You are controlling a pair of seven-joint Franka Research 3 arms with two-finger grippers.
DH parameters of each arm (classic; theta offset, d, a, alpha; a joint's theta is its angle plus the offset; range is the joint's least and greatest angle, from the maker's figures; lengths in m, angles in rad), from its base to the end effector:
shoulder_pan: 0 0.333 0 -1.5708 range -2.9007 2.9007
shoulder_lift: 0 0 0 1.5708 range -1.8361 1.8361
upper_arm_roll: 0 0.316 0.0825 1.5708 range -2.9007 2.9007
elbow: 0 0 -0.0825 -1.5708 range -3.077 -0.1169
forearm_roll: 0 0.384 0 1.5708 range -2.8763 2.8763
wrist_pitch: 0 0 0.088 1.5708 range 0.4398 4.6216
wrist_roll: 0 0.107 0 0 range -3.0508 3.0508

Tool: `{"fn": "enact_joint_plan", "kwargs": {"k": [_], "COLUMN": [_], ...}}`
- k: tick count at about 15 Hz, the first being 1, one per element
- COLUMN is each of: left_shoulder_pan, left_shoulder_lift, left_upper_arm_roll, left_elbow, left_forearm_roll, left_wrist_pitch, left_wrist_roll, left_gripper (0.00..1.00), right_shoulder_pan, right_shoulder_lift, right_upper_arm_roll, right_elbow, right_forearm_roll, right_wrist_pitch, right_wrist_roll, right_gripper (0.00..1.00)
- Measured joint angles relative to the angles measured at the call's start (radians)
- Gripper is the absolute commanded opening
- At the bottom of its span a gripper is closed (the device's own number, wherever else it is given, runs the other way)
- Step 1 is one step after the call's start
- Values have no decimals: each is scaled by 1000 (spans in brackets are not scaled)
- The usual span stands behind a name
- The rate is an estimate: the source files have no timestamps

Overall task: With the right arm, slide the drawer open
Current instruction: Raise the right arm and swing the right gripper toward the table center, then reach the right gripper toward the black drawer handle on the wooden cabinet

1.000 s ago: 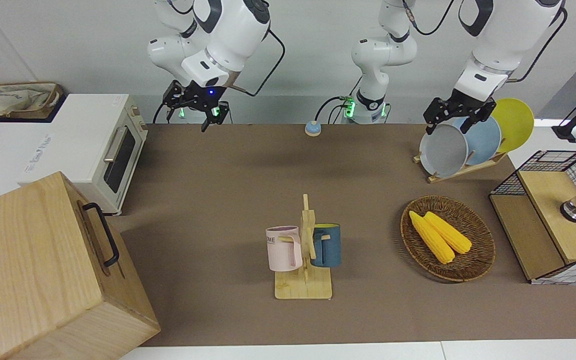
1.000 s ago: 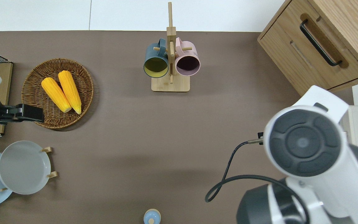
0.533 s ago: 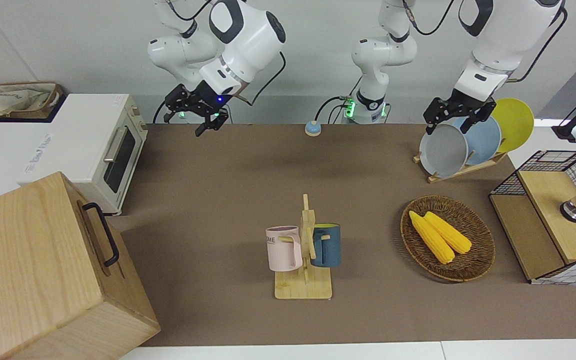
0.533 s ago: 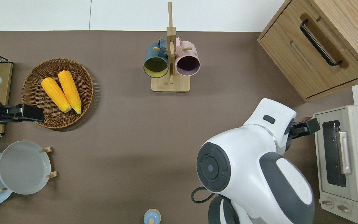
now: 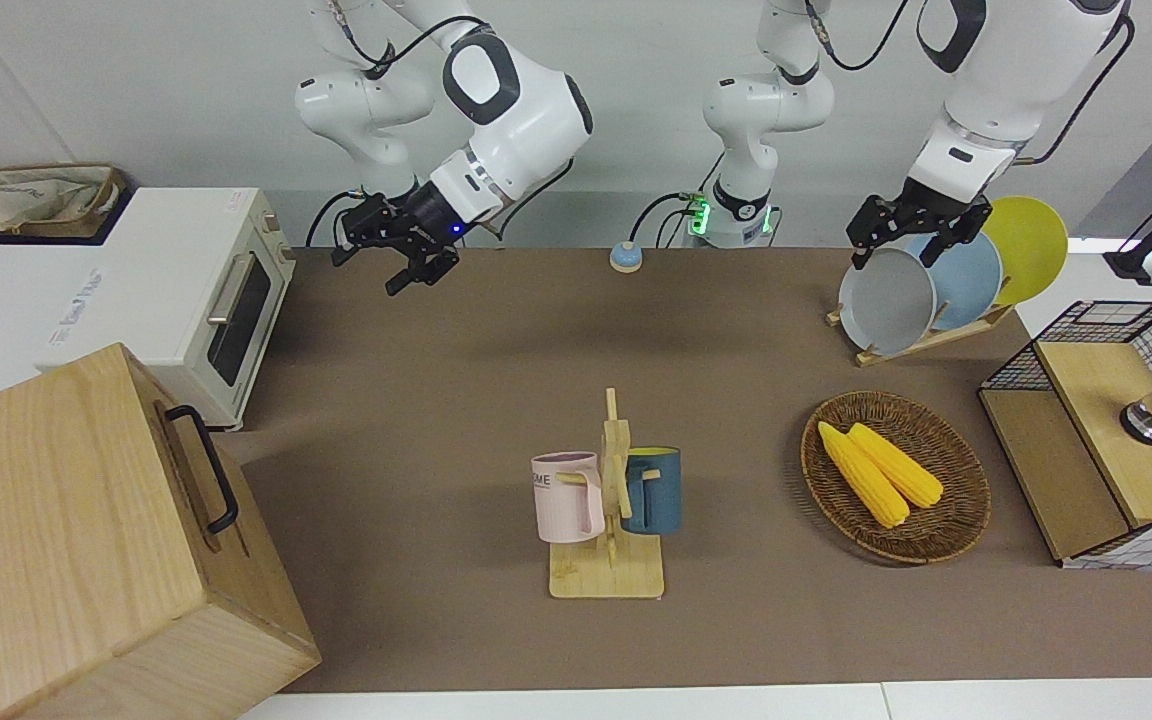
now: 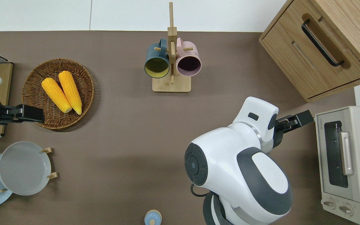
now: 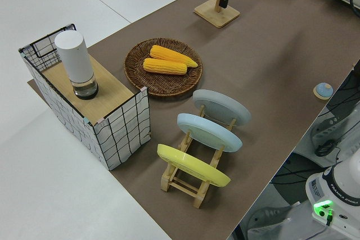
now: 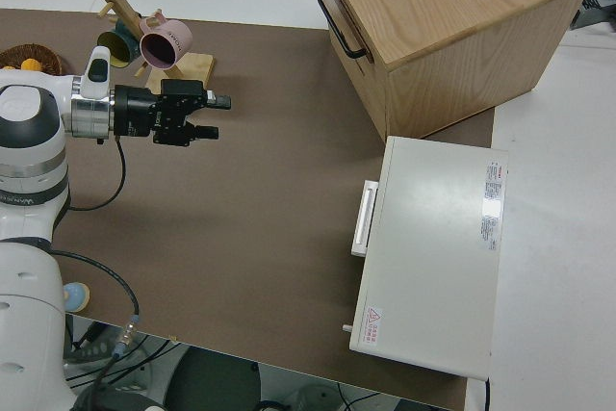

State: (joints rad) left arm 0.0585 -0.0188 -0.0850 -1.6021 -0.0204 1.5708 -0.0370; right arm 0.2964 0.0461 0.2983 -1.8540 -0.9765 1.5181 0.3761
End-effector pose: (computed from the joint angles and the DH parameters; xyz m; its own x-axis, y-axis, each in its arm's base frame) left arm 0.5480 -0.0172 0.6201 0.9999 0.0105 -0.0133 0.0108 -0.9998 0.0183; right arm 0.5040 0.2263 0.5129 0.9400 0.3388 -0.0397 0.2095 -0.4816 0.8510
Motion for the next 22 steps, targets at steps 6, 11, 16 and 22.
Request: {"fn": "enact_joint_plan", "kwargs": {"k": [6,11,16,22], "left_shoulder_pan": [0,0,0,0], "left_shoulder_lift": [0,0,0,0], "left_upper_arm_roll": [0,0,0,0], "left_elbow": [0,0,0,0], "left_forearm_roll": [0,0,0,0], "left_wrist_pitch": [0,0,0,0], "left_wrist_roll": [0,0,0,0], "left_gripper": [995,995,998,998], "right_shoulder_pan": [14,27,30,30], "right_shoulder_lift": [53,96,141,177], "right_upper_arm_roll": [41,59,59,59], "right_elbow": [-3,-4,-6,-6], "right_forearm_roll": [-113,-194,-312,-396], "right_wrist_pitch": [-24,-49,-62,-62], "right_wrist_roll": [0,0,5,6], "right_gripper": [985,983,981,981]}}
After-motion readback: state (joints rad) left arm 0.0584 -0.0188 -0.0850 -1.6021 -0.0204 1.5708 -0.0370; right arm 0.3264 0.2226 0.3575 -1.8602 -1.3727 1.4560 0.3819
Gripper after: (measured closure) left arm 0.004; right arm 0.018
